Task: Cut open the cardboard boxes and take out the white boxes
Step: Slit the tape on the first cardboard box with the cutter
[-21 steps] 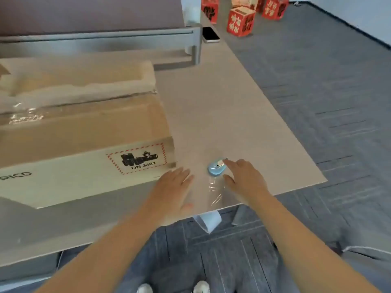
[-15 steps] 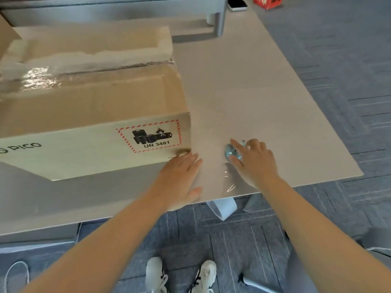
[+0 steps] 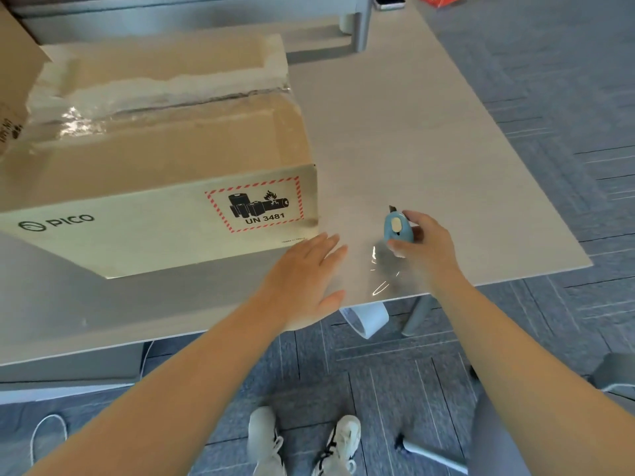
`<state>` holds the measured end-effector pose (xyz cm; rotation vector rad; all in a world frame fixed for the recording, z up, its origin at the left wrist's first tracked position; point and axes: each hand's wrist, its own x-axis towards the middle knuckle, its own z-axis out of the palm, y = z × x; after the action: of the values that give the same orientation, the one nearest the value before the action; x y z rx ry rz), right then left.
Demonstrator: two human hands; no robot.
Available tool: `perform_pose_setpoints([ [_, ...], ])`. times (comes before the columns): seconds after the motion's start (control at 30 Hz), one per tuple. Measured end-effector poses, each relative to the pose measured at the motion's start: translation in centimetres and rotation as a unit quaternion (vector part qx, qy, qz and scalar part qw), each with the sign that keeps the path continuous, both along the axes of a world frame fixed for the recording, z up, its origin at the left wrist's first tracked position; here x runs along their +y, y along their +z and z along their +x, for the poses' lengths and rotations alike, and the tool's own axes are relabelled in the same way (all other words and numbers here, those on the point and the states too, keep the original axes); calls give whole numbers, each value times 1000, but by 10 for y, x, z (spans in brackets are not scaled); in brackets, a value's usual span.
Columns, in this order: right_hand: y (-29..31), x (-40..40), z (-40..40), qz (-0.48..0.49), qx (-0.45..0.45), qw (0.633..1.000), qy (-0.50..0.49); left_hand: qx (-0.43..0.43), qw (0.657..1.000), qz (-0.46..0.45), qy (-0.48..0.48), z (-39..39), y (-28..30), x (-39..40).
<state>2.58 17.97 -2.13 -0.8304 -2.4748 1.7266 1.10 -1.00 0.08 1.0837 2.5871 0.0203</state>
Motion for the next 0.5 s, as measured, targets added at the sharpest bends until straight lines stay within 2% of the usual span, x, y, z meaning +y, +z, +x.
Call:
perform_pose_setpoints([
  [0.13, 33, 3, -1, -66, 31, 997, -31, 31, 999, 34, -15, 0, 31, 11],
  [0.27, 74, 5, -9, -103, 71, 992, -20, 78, 993, 89, -28, -6, 71, 19],
  [0.33, 89, 5, -18, -110, 81, 991, -1, 122, 983, 132, -35, -16, 88, 19],
  [0.43, 106, 0, -37, -82, 80, 993, 31, 177, 974, 143, -17, -37, 111, 9],
  [0.5, 113, -6, -52, -72, 75, 994, 39, 150, 982, 115, 1, -54, 121, 0],
])
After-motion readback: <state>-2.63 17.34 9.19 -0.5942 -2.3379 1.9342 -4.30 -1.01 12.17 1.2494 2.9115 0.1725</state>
